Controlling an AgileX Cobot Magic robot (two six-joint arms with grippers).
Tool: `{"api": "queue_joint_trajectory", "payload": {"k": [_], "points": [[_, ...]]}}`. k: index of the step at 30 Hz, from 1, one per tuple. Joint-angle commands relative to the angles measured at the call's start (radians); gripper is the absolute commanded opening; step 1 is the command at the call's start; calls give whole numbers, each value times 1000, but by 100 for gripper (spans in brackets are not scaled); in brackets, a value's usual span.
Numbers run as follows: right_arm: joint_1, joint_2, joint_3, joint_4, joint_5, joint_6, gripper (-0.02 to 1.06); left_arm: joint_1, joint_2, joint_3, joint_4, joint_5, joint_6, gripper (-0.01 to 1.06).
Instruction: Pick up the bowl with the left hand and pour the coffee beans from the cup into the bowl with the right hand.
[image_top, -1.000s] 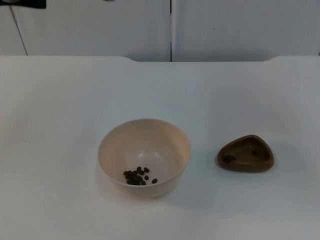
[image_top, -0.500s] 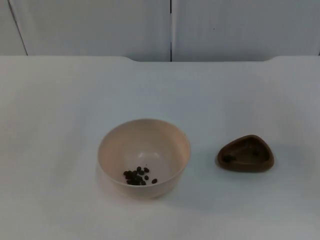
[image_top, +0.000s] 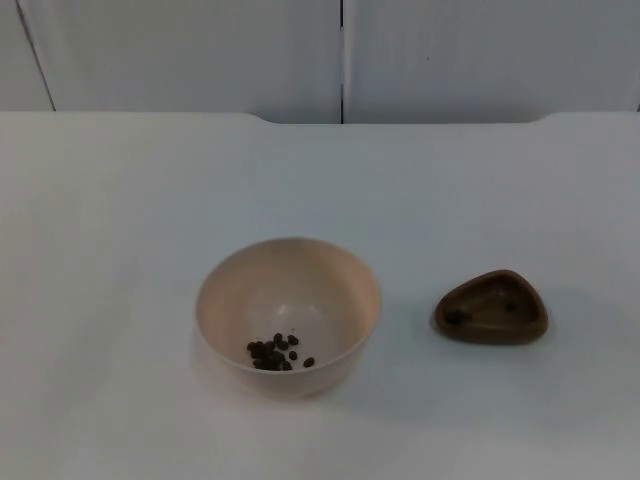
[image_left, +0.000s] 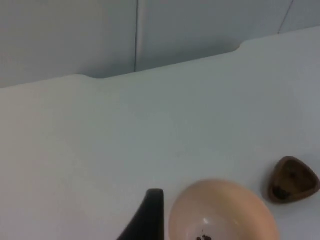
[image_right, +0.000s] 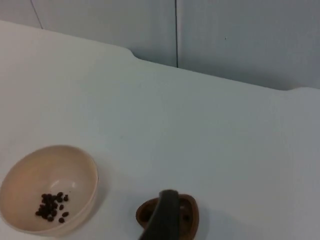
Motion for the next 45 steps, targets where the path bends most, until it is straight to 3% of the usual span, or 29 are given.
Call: {"api": "queue_joint_trajectory", "payload": {"k": [1,17,24,34,39,45], "points": [[0,-65,30,0,7,-4,75,1,-51,11,-2,24,7,90],[0,-398,160,22,205,-8,75,1,-296,11,30,200,52,90],[0,-526,210,85,287,-80,75,1,-403,16,66,299,52,90],[0,-669,222,115,424,-175,75,1,-629,205,50,314,48,90],[0,-717,222,157,438,-244,75,1,-732,215,72,341,48,90],[0,-739,224,157,438,-244,75,1,-812,215,84,384,48,90]]}}
